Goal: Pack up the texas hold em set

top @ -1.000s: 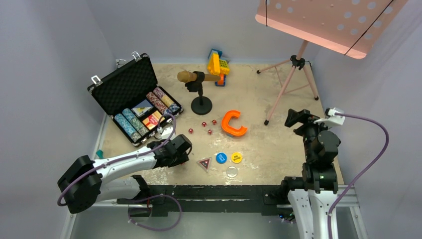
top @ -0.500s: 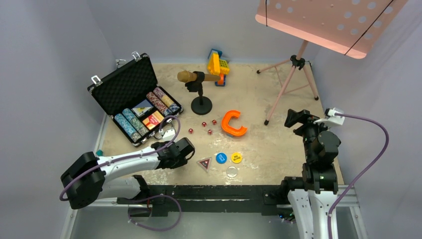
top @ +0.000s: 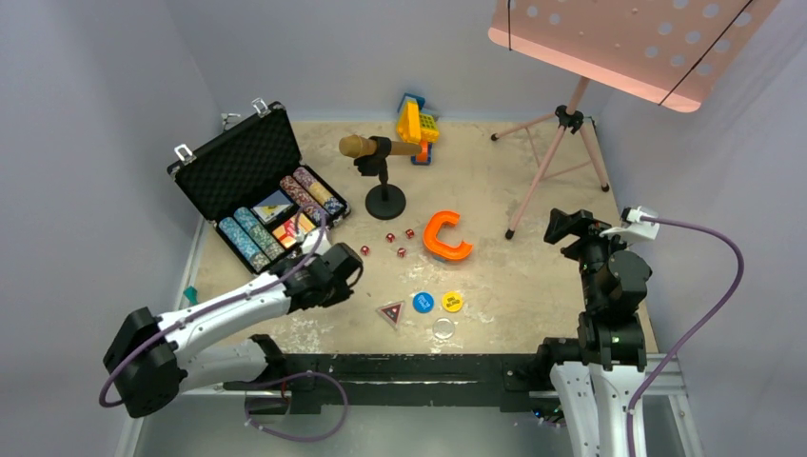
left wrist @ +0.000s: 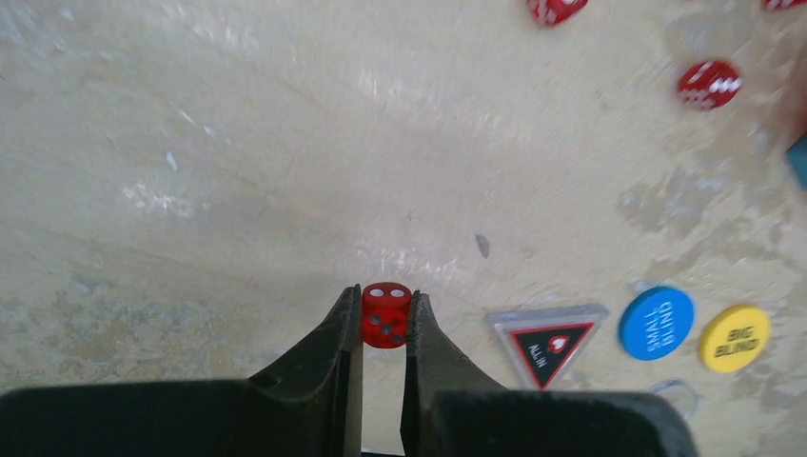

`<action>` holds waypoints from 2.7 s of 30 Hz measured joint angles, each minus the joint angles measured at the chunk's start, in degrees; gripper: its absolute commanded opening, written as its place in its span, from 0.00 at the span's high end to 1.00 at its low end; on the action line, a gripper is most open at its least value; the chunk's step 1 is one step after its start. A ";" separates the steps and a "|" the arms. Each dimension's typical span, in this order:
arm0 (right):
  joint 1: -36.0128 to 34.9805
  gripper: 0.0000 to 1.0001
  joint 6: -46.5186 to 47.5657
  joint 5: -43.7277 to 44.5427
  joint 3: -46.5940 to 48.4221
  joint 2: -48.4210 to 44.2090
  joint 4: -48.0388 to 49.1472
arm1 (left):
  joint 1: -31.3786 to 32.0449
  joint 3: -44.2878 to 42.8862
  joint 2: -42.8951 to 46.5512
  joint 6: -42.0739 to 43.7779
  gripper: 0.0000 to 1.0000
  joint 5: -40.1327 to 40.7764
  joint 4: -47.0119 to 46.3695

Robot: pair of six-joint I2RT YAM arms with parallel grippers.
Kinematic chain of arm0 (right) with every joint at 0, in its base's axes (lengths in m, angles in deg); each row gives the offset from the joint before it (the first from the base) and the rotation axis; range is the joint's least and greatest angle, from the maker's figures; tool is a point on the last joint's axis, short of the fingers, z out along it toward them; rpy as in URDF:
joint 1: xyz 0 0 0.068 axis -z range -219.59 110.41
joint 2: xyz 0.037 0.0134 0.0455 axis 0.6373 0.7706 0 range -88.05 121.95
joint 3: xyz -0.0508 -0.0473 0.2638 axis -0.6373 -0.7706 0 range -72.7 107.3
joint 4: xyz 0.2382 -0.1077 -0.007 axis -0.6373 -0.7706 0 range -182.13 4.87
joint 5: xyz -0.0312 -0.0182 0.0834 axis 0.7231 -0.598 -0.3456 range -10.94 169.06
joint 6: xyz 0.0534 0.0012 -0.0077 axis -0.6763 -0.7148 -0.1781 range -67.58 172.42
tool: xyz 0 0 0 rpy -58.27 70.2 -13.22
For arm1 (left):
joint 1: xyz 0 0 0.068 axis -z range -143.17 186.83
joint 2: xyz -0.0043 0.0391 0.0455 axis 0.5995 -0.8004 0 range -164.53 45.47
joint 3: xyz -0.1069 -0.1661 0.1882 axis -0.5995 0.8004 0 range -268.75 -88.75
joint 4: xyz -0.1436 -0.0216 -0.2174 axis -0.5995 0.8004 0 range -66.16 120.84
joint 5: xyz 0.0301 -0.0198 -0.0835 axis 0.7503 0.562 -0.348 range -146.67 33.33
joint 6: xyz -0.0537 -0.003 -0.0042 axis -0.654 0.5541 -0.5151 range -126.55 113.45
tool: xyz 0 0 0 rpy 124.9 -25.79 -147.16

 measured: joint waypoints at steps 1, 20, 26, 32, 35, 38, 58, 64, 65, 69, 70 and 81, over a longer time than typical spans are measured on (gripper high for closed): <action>0.00 0.14 0.00 -0.02 0.00 0.00 0.00 | -1.81 -1.20 1.31 1.25 1.00 -0.15 0.33; 0.00 0.14 0.00 0.00 0.00 -1.40 -0.46 | -40.26 -36.41 -20.39 30.29 1.00 -10.40 0.13; 0.00 0.14 0.00 0.02 0.00 -1.40 -0.50 | -41.03 -38.80 -30.18 31.61 1.00 -7.65 -2.58; 0.00 0.14 0.00 0.04 0.00 -1.29 -0.52 | -42.27 -38.91 -35.82 33.05 1.00 -5.68 -6.03; 0.00 0.14 0.00 0.04 0.00 -1.07 -0.52 | -43.58 -38.99 -36.52 33.42 1.00 -4.92 -7.76; 0.00 0.14 0.00 0.04 0.00 -0.52 -0.59 | -44.52 -38.99 -36.96 33.40 1.00 -4.13 -9.35; 0.00 0.14 0.00 0.28 0.00 -0.20 -0.92 | -46.01 -38.99 -41.66 32.24 1.00 -2.93 -9.84; 0.00 0.15 0.00 0.31 0.00 -0.20 -0.92 | -46.14 -38.99 -41.77 31.80 1.00 -3.56 -9.70; 0.00 0.15 0.00 0.31 0.00 -0.20 -0.92 | -46.16 -38.99 -41.81 31.52 1.00 -3.76 -9.66; 0.00 0.15 0.00 0.33 0.00 -0.22 -0.96 | -46.18 -38.99 -42.10 30.71 1.00 -4.22 -9.62; 0.00 0.15 0.00 0.33 0.00 -0.22 -1.01 | -46.18 -38.99 -42.21 30.69 1.00 -4.26 -9.60; 0.00 0.15 0.00 0.35 0.00 -0.22 -1.29 | -46.69 -38.99 -42.73 29.33 1.00 -5.05 -9.03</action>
